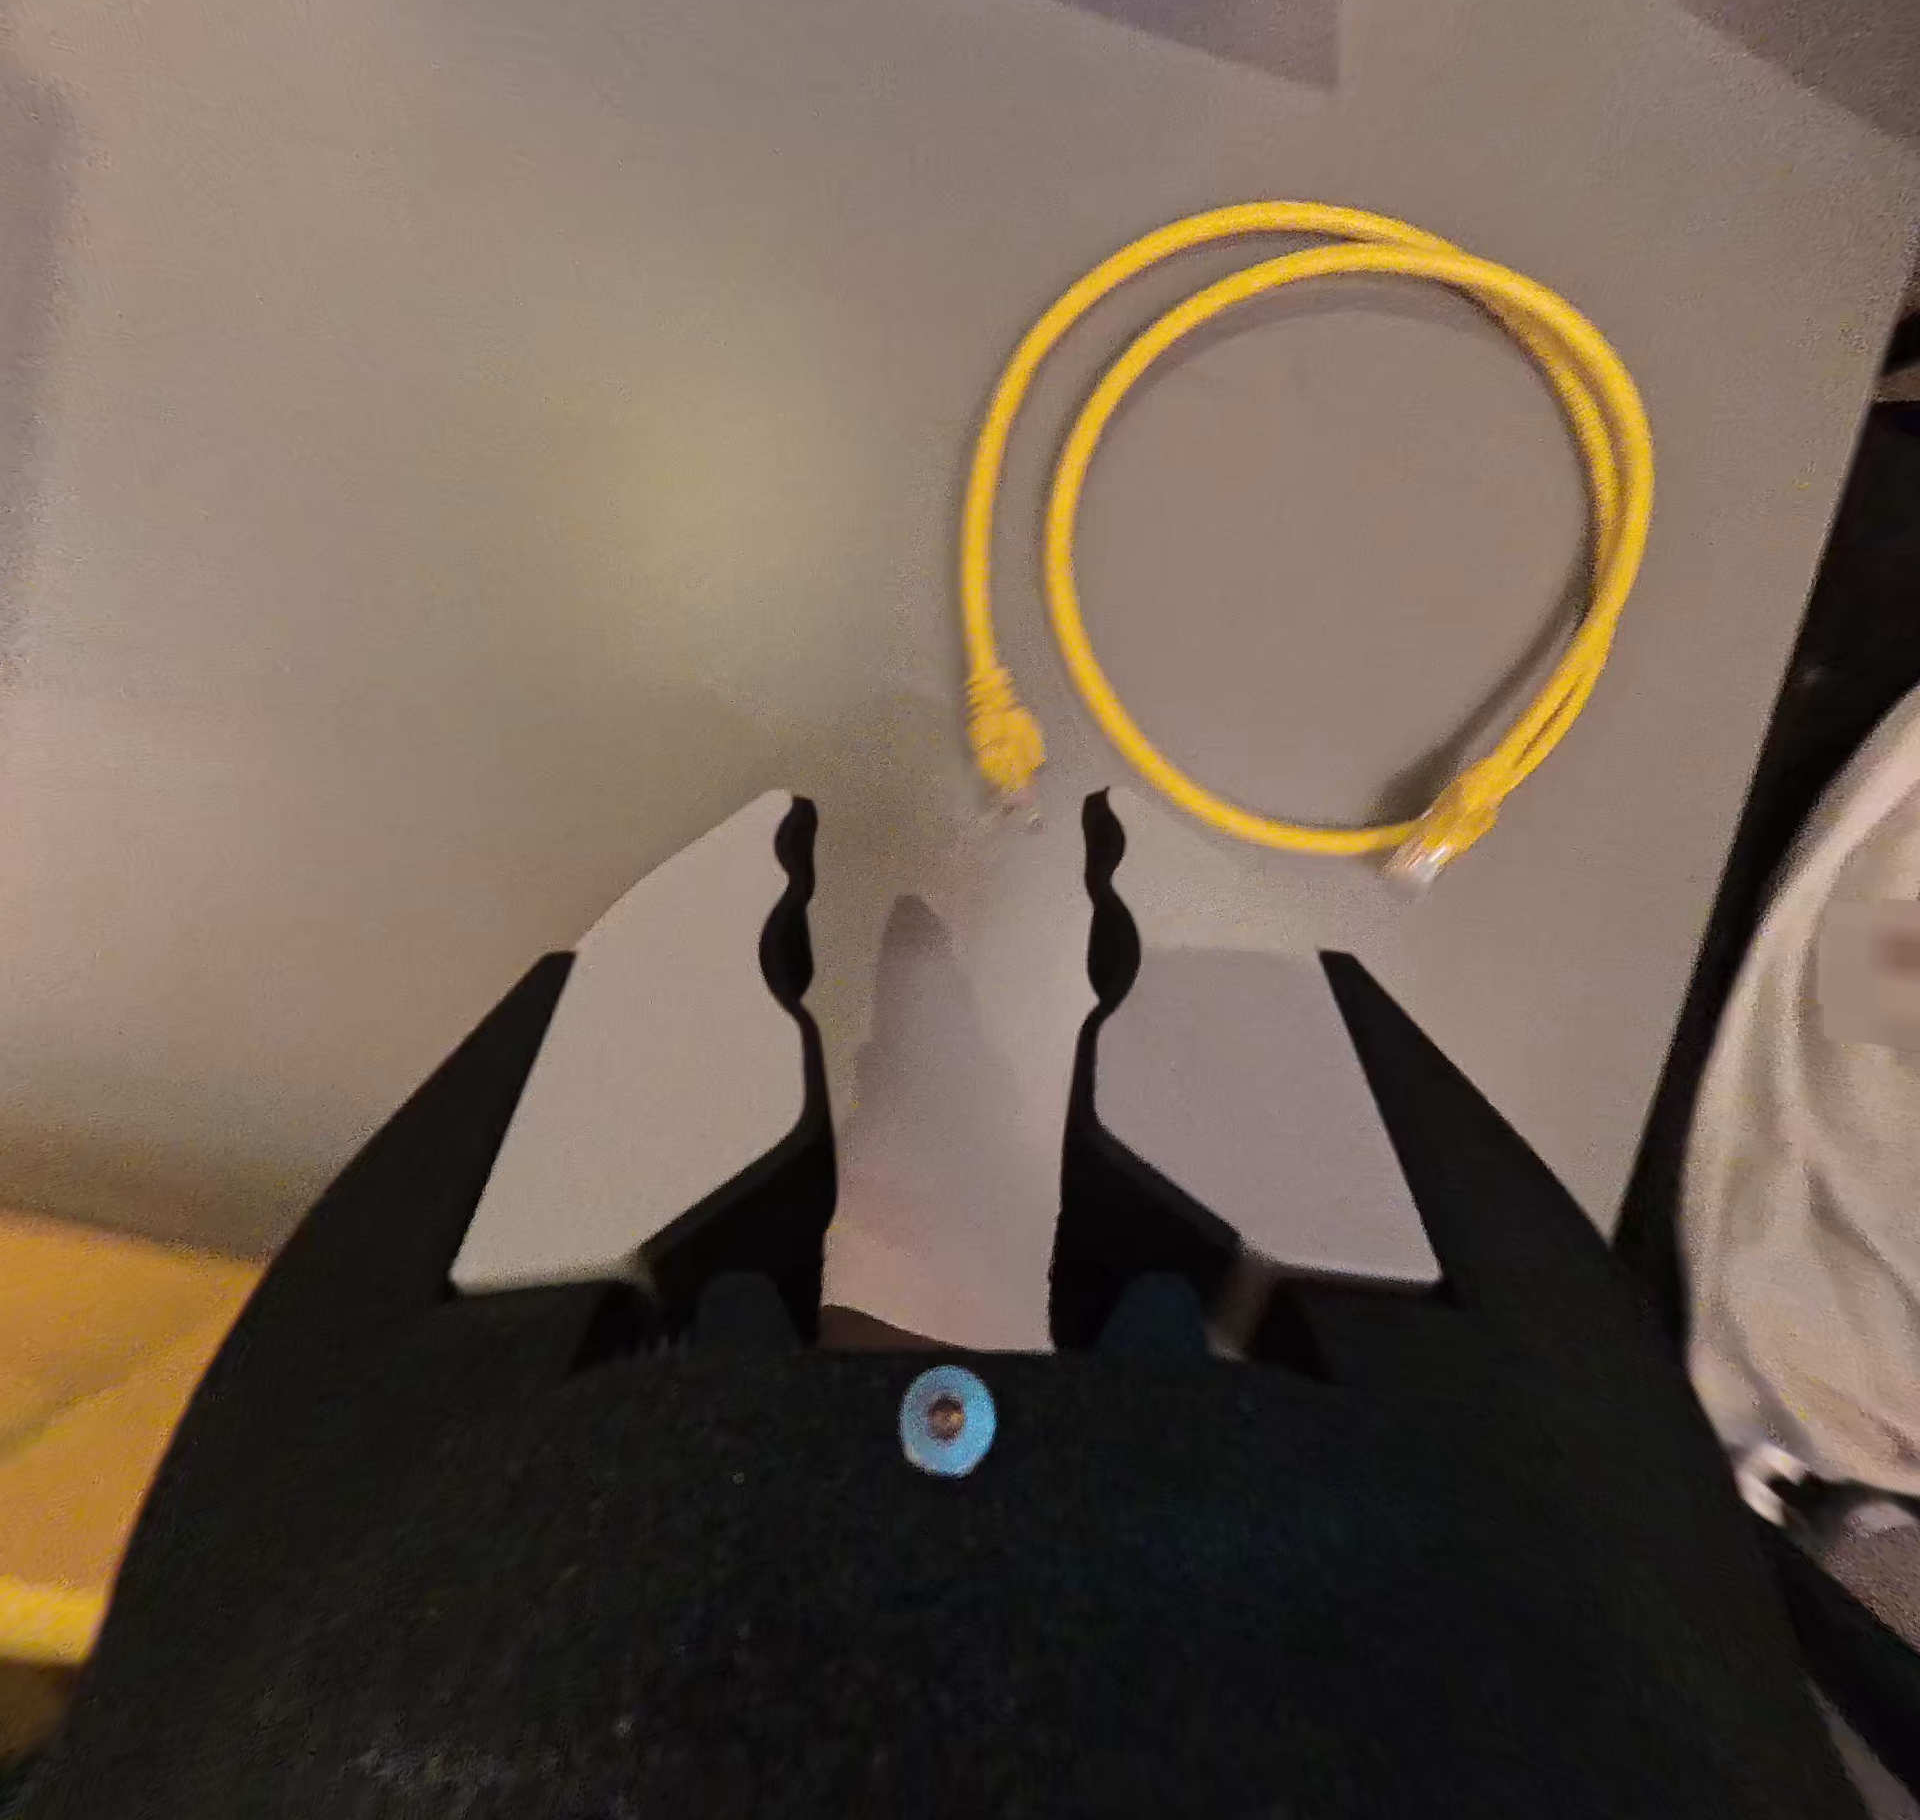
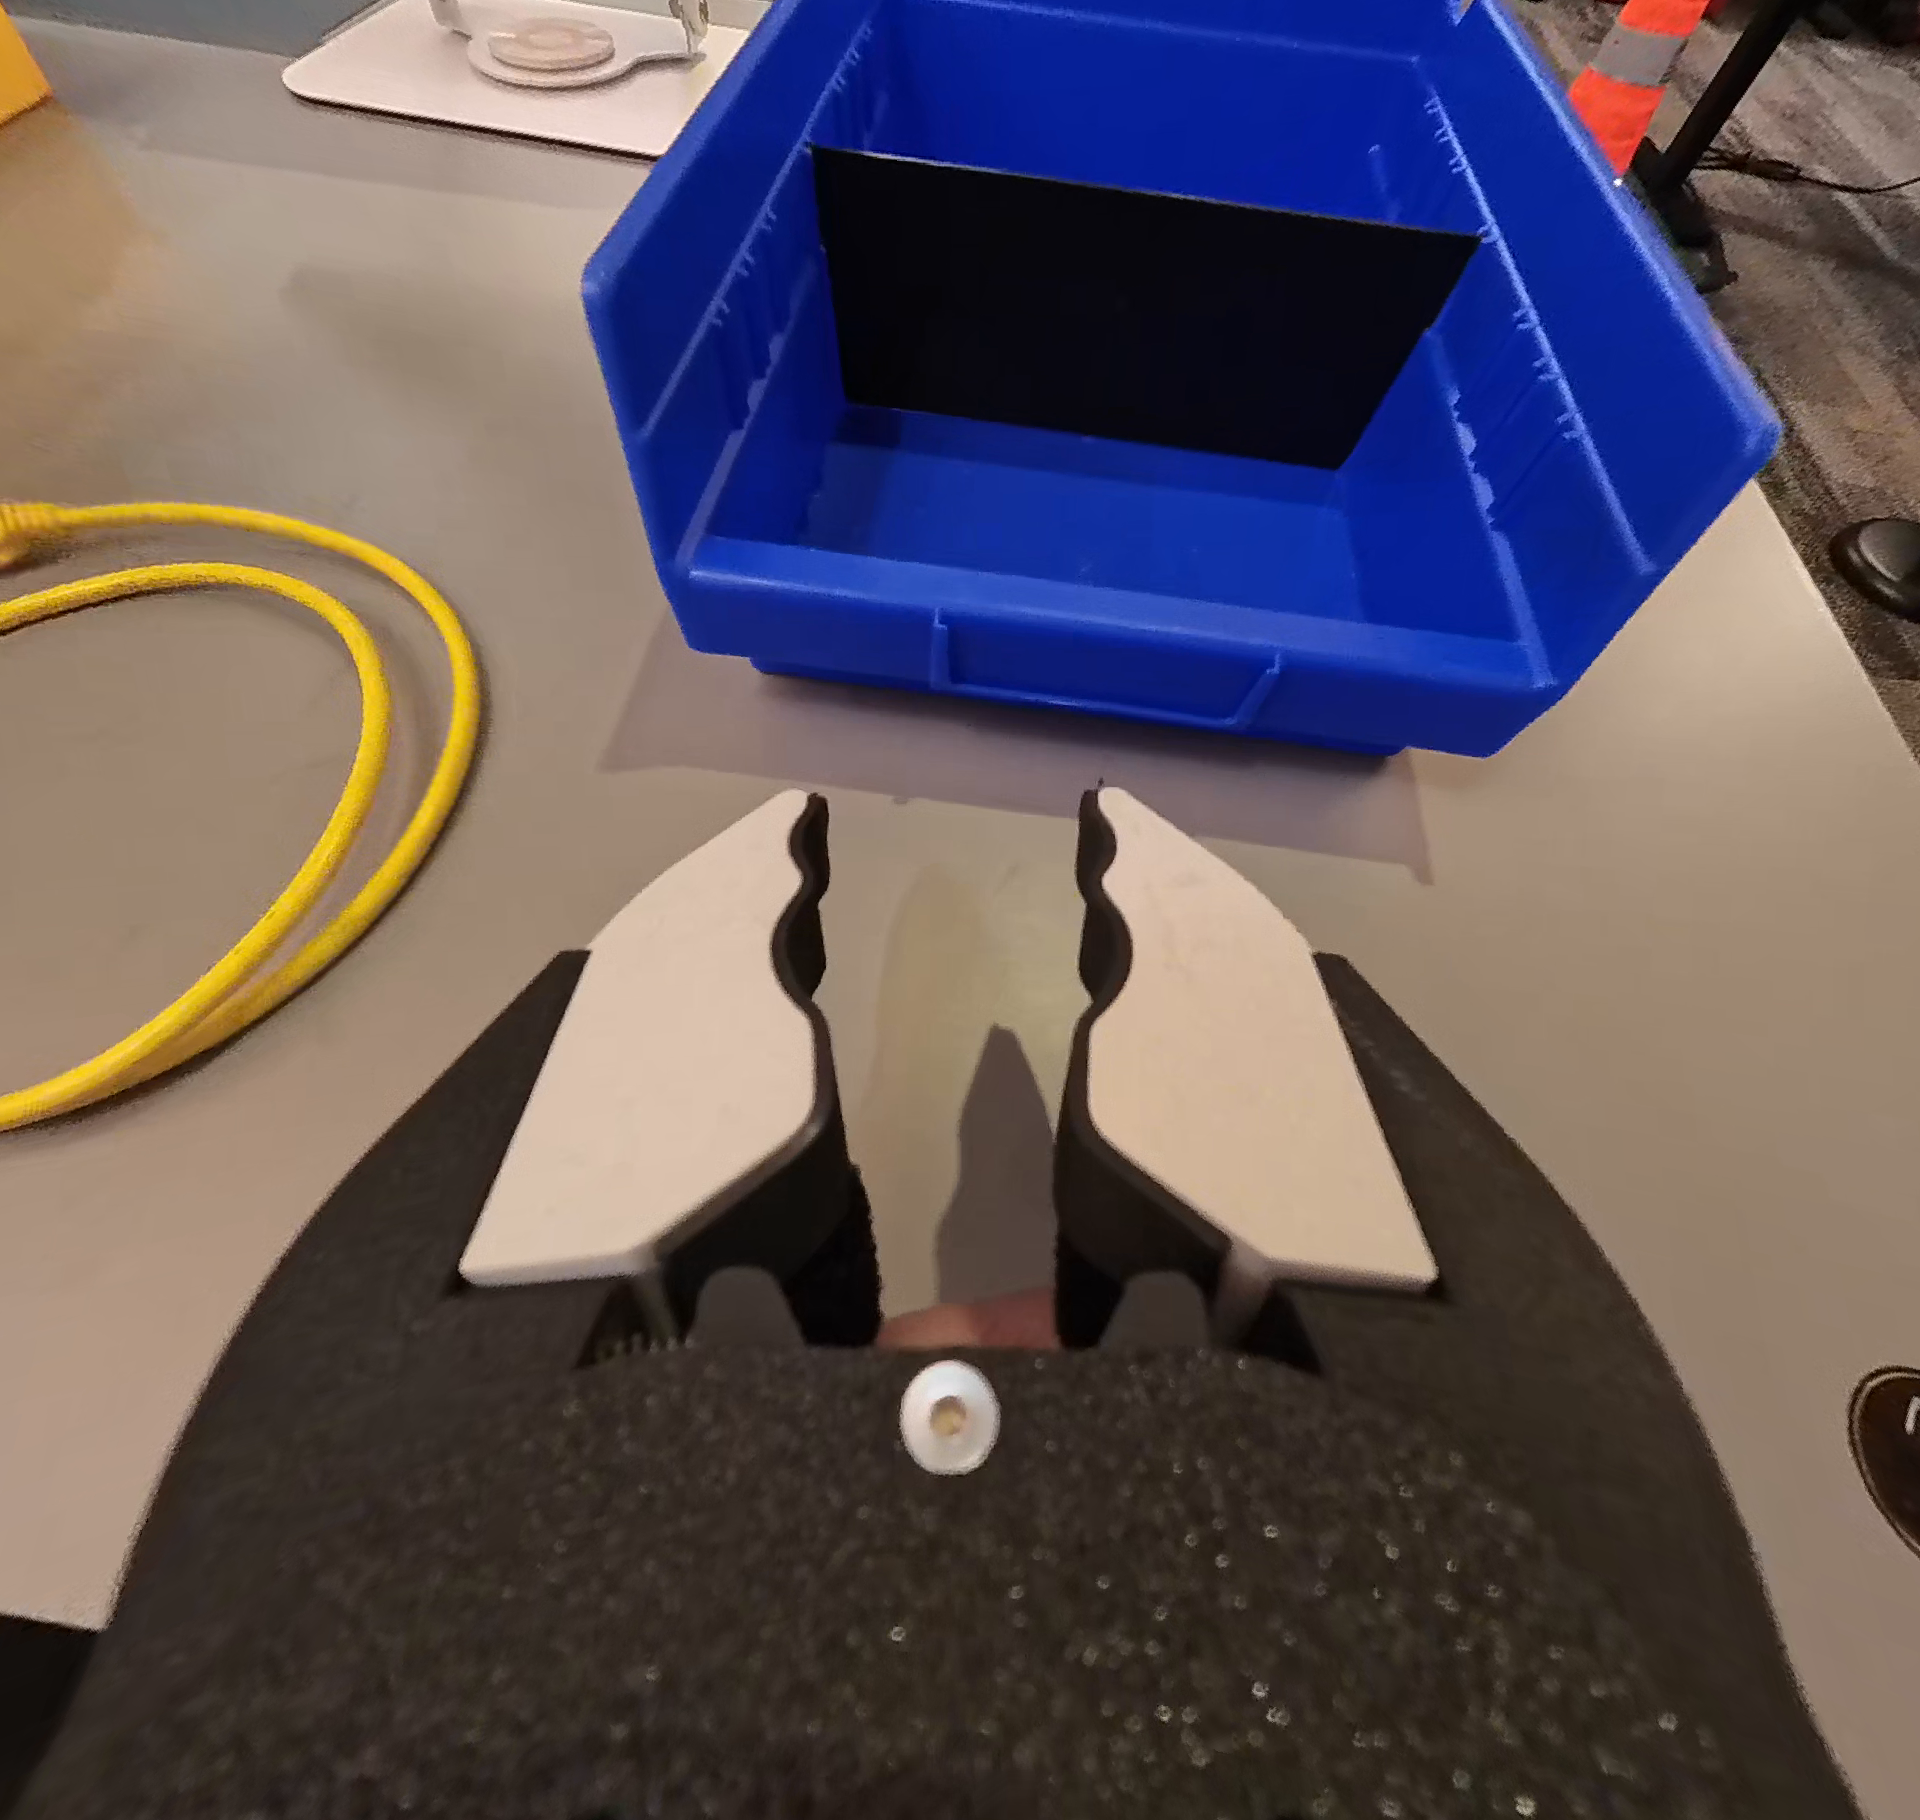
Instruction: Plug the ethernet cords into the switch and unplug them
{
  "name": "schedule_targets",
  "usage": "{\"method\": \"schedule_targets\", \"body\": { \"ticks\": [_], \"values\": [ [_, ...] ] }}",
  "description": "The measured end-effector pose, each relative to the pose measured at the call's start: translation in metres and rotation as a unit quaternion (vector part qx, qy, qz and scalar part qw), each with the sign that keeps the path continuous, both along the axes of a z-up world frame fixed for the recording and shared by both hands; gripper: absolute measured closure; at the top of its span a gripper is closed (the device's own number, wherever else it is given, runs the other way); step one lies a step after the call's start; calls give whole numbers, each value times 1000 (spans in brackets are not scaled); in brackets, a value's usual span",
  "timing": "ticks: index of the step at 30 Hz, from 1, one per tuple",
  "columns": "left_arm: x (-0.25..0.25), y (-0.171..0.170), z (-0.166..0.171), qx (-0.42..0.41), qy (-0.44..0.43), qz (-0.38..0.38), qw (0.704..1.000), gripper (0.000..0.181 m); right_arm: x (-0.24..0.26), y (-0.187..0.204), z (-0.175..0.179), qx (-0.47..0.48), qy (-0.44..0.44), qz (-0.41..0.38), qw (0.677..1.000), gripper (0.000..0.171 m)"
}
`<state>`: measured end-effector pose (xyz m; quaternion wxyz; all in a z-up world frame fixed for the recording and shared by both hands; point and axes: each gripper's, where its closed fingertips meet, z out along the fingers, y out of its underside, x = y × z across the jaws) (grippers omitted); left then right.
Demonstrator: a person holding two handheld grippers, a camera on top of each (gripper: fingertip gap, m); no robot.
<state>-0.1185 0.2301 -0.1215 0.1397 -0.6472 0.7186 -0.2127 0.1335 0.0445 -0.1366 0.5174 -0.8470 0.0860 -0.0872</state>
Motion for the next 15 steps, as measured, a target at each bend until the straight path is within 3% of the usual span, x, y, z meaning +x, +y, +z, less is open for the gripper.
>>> {"method": "schedule_targets", "body": {
  "ticks": [3,6,8,11,15],
  "values": [
    [-44,55,36,52,-52,59,996,135,1,-2,0,-2,-14,3,1000,125],
    [-102,136,61,81,-48,153,984,127,2,-4,-3,-12,-26,0,1000,125],
    [-137,183,57,86,4,188,978,117,-1,-1,-5,-11,-15,5,1000,125],
    [-154,236,37,66,58,220,972,116,-8,10,-7,-12,5,16,1000,125],
    [-152,279,2,65,132,211,966,122,-10,27,-8,-10,8,18,1000,125]
  ]
}}
